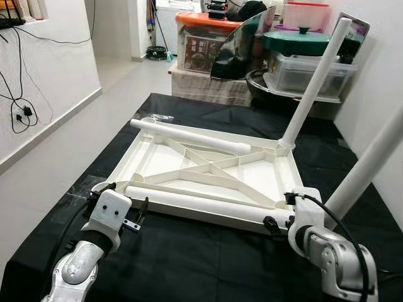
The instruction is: Building children table
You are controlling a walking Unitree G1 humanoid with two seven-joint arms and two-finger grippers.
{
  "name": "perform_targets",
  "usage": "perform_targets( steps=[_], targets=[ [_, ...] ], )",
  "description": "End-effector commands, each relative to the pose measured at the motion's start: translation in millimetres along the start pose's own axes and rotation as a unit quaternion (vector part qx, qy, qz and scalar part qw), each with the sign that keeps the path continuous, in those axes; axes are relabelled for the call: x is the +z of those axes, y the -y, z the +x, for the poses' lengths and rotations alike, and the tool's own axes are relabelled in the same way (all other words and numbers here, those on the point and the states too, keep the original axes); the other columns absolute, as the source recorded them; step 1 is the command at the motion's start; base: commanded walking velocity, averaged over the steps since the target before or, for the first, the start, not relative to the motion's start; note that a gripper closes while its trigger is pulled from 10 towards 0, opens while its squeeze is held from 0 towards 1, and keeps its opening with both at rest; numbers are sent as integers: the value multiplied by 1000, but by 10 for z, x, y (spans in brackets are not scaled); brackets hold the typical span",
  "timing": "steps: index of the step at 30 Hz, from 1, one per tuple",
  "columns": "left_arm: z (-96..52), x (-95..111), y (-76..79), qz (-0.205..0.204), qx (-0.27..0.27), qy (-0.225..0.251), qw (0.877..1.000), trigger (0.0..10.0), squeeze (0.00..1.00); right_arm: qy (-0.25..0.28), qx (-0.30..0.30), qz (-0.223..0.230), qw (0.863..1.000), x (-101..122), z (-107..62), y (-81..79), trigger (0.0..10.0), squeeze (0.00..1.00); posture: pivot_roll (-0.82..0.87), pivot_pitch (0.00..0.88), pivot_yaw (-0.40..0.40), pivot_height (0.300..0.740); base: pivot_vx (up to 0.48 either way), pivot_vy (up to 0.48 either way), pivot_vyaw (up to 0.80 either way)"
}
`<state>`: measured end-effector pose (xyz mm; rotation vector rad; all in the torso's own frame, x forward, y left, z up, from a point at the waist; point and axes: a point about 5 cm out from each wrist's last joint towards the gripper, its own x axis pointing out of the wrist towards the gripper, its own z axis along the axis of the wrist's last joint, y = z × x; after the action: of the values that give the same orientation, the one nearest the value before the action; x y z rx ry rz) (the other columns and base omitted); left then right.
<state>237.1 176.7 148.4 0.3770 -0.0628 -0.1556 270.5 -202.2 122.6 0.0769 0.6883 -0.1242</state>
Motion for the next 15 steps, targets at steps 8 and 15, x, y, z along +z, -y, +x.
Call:
perform_targets(
  steps=[8,15],
  targets=[
    [-9,-14,-1,2,2,-2,1000,10000,0,14,-44,-2,999,29,144,133,10000,0,-37,0,-107,740,0,0,0],
    [-26,-15,5,1,-1,-3,1000,10000,0,108,-22,-33,993,256,47,31,10000,0,-38,0,-99,740,0,0,0]
  ],
)
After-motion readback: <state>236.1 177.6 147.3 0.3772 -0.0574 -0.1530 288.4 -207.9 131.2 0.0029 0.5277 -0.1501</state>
